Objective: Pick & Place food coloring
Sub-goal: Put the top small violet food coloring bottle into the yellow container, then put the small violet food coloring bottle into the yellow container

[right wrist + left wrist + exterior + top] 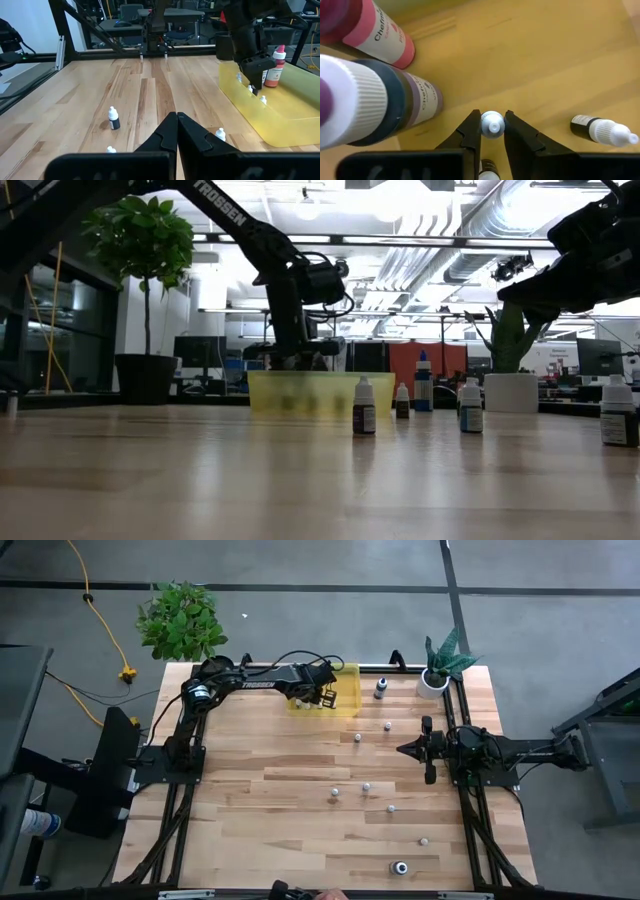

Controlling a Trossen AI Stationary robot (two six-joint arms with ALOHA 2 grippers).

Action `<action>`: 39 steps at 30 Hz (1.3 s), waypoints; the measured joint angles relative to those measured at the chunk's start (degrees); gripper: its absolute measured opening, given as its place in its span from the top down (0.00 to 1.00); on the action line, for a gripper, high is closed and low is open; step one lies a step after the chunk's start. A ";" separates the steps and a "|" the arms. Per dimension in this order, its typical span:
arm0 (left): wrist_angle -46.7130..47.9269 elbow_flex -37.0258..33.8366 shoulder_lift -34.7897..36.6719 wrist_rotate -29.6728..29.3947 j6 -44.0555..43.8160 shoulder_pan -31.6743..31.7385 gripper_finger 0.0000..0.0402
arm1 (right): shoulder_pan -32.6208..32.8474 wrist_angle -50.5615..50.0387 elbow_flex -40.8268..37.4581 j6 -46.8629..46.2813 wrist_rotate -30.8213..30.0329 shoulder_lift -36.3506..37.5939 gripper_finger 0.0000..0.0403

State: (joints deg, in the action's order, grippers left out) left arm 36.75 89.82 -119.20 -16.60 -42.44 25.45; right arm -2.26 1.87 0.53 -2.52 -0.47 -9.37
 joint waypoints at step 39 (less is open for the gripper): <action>-2.65 6.99 6.69 15.67 44.98 -6.18 0.54 | 0.00 0.02 0.01 0.00 0.00 0.02 1.00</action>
State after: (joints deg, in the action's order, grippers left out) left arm 34.11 96.82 -112.51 -0.93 2.55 19.27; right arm -2.26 1.89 0.54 -2.52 -0.47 -9.34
